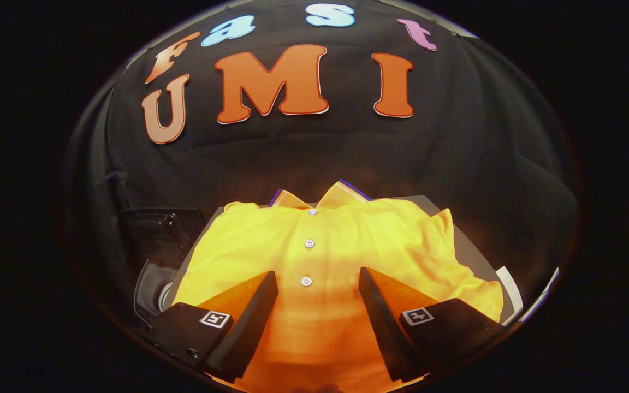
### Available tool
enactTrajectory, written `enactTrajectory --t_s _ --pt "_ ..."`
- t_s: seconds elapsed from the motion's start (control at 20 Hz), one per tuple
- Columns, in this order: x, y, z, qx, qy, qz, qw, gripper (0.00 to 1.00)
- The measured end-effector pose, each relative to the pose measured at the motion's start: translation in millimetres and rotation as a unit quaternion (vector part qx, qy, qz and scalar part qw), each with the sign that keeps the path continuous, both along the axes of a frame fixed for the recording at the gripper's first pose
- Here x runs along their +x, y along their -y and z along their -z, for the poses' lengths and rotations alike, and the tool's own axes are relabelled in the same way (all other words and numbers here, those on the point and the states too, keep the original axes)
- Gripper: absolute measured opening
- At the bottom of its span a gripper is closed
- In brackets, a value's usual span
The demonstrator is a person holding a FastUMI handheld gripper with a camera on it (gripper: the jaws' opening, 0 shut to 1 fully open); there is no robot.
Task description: Put the clothes into the washing machine and then close the washing machine lid.
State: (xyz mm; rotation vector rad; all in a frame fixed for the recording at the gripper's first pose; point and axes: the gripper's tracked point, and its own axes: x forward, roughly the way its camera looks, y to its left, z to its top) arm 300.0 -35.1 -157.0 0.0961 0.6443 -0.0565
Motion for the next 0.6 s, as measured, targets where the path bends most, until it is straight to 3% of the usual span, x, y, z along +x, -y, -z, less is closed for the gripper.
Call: enactTrajectory --t_s 0.1,0.45,0.55,0.6 --pt "-0.1 -1.6 0.6 -0.007 -0.002 -0.008 1.000 0.96" --pt "-3.9 -1.6 0.8 0.019 0.022 0.006 1.000 0.65" --pt "-7.0 -5.0 1.5 0.002 0.034 -0.026 0.999 0.25" --pt "-6.7 -5.2 0.4 0.000 0.040 -0.028 0.999 0.16"
